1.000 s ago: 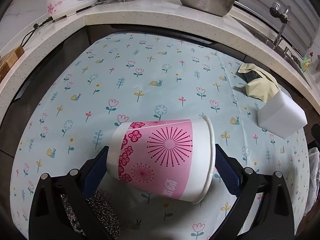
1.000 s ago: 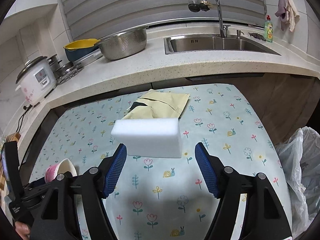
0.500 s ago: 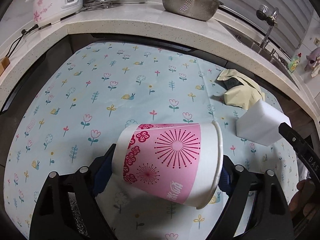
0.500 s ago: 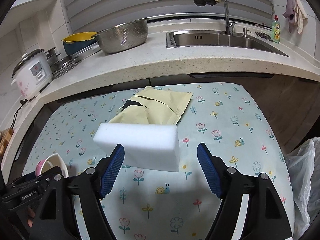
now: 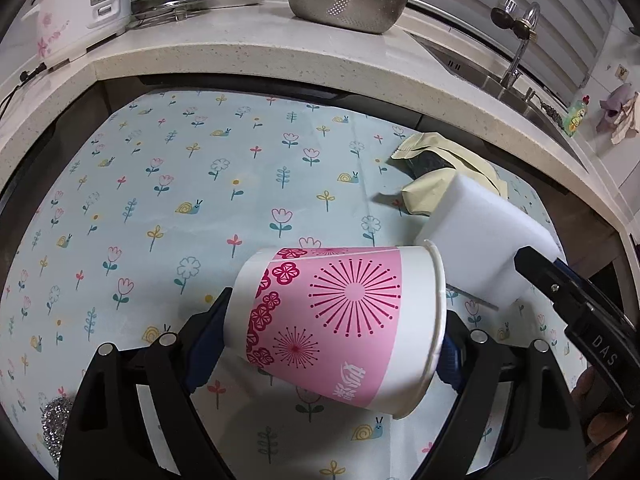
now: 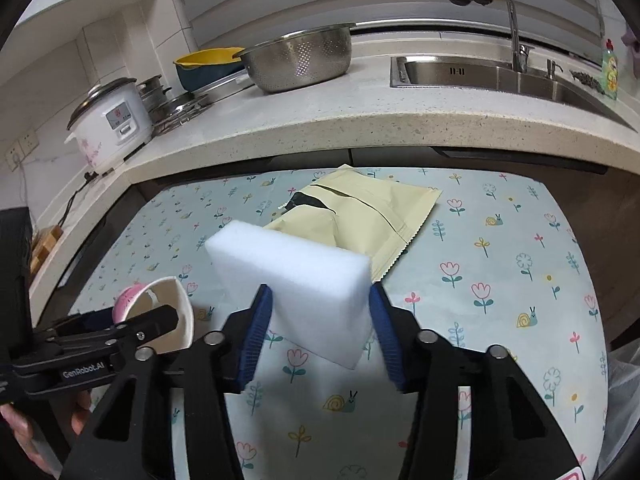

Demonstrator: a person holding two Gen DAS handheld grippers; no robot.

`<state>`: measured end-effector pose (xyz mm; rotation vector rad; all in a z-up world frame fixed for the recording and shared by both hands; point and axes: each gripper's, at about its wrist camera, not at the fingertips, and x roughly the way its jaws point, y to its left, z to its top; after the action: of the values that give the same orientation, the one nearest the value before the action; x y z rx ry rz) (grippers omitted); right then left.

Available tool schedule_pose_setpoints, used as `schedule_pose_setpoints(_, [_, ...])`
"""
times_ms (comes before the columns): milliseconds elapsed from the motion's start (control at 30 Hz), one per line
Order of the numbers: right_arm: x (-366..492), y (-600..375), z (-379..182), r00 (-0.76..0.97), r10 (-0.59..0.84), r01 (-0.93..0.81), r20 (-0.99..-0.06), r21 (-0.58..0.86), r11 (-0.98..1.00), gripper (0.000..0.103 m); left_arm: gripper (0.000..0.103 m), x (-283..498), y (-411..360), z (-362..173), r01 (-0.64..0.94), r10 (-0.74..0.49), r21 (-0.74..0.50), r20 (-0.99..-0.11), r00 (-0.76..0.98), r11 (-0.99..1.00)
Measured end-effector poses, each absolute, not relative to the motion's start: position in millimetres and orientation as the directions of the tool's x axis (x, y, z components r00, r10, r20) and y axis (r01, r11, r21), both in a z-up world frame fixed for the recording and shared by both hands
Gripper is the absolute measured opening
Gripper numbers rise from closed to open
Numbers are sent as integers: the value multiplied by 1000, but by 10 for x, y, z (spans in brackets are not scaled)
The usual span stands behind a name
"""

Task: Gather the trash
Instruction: 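Carry the pink cup and white sponge over the trash bin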

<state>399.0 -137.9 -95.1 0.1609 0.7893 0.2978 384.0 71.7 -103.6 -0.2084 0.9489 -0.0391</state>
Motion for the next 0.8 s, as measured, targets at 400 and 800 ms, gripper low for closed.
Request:
schedule_pose_setpoints(400, [3392,-1879,-552,749,198,-40,-632,256,966,34,82,3482,395,-654,-1,-160,-204,-772,615,979])
schedule_pose_setpoints(800, [2527,-2957,-123,813,17,173,-582,270,947,34,82,2956,-678,-150,201,-279,-195,-723,633,960])
